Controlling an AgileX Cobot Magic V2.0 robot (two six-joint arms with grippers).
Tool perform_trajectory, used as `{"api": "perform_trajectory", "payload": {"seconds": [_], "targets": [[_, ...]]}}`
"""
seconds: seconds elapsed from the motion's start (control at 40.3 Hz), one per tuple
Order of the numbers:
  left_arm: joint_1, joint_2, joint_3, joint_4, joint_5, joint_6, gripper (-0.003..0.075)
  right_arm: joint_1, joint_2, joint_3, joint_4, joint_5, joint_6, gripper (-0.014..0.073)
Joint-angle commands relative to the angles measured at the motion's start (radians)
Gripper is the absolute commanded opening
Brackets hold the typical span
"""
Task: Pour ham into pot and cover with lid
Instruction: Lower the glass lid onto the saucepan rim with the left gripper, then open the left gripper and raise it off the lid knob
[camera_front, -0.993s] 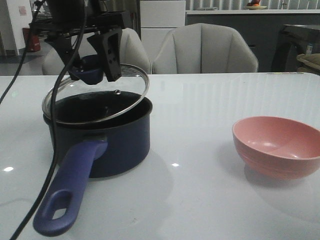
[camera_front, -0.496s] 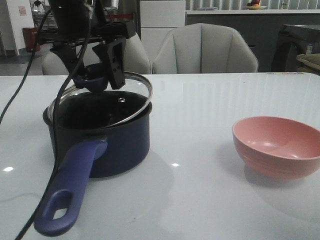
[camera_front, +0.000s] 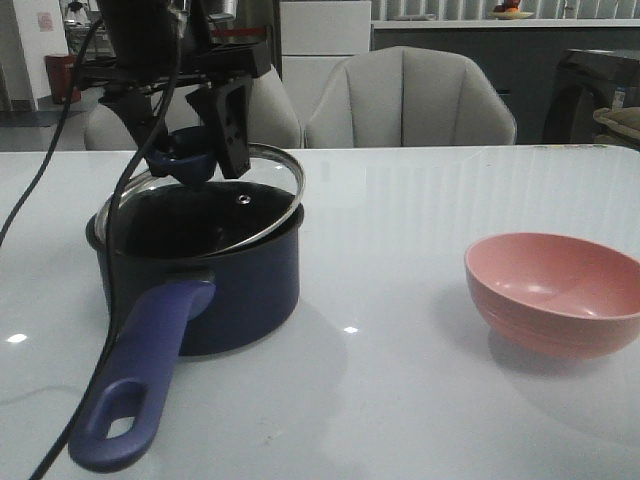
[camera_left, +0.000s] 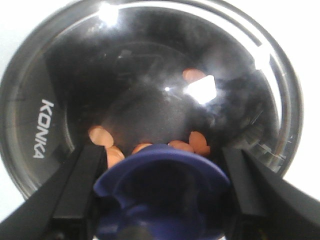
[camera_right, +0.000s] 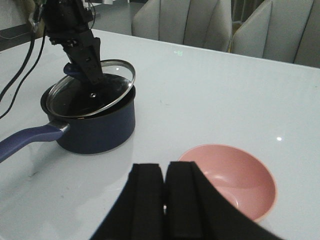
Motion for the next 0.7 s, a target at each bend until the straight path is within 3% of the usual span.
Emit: {"api": "perform_trajectory", "payload": {"seconds": [0.0,0.199,0.422,0.67], "targets": [[-0.002,-0.059,-0.029,0.001,0.053,-0.002,0.0347,-0.001,0.008,-0.027,0.005,-0.07,-0.006,0.0141],[-0.002,-0.06,-0.031,0.001,0.053,-0.002,0.0354,-0.001,0.008,-0.027,0.005,-0.07,-0.006,0.0141],[-0.002,-0.073,-0.033,0.001,0.053,-0.002,0.047,-0.001,0.008,-0.027,0.005,-0.07,-0.006,0.0141],[-0.002,-0.079,-0.033,-0.008,0.053,-0.002,0.0474,-0.001,0.008,-0.027,0.005,-0.07,-0.006,0.0141]]}}
